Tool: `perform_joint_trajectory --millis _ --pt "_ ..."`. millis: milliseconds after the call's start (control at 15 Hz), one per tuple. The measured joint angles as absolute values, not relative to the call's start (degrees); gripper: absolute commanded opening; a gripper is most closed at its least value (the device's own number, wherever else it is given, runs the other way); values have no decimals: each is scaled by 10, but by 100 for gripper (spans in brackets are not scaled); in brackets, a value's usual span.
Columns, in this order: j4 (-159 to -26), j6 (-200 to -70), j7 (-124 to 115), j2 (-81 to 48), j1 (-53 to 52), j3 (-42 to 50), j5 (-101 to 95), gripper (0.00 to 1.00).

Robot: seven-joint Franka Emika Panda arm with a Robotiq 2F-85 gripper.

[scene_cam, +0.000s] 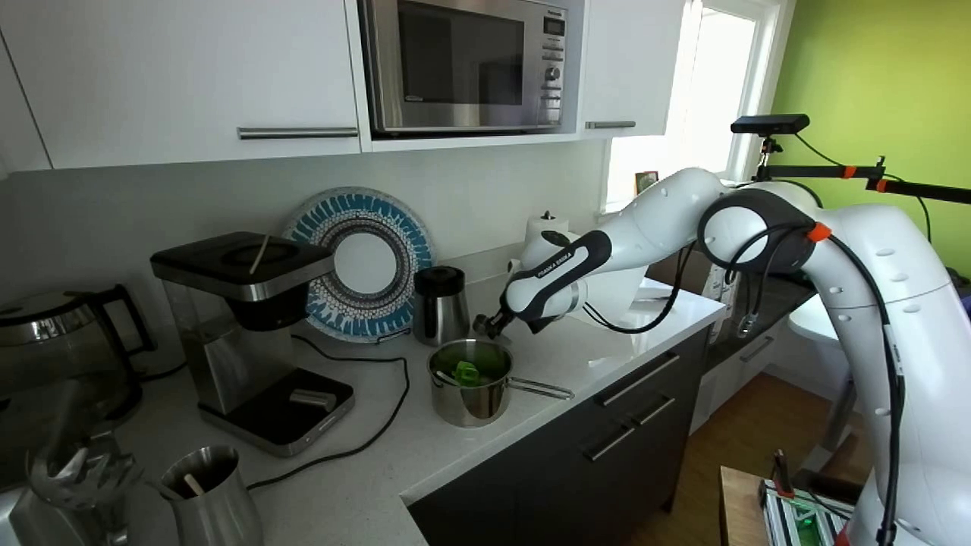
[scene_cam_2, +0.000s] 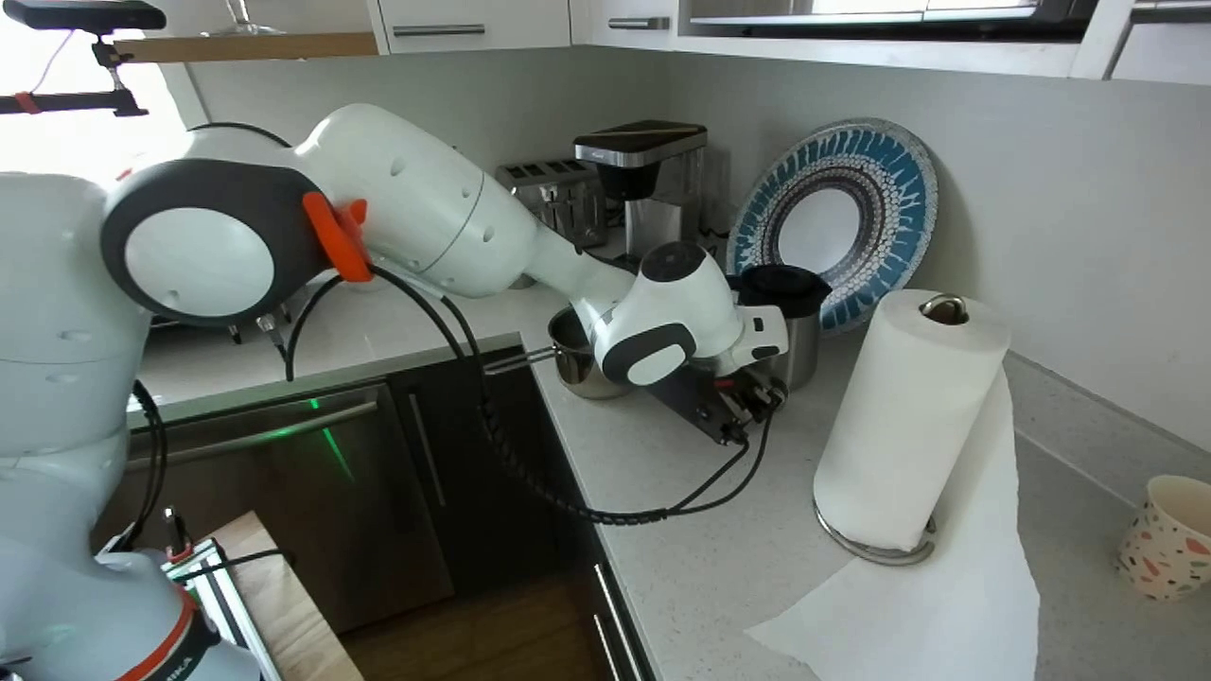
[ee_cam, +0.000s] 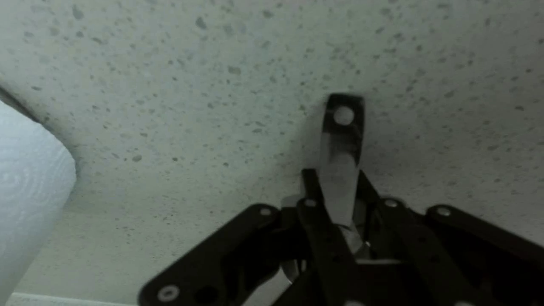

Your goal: Put the measuring spoon in the pot

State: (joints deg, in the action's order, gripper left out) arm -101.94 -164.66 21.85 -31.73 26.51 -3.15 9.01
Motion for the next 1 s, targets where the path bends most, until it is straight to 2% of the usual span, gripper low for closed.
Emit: perform_joint_trajectory --millis 200,400,867,1000 --pt "-1030 -1656 212 -302 255 -23 81 5" --pt "-1067 -1647 176 -248 218 25 43 5" --pt "-1122 -1339 219 -70 192 26 31 5" --pt "-1134 -1298 235 -33 171 29 30 5"
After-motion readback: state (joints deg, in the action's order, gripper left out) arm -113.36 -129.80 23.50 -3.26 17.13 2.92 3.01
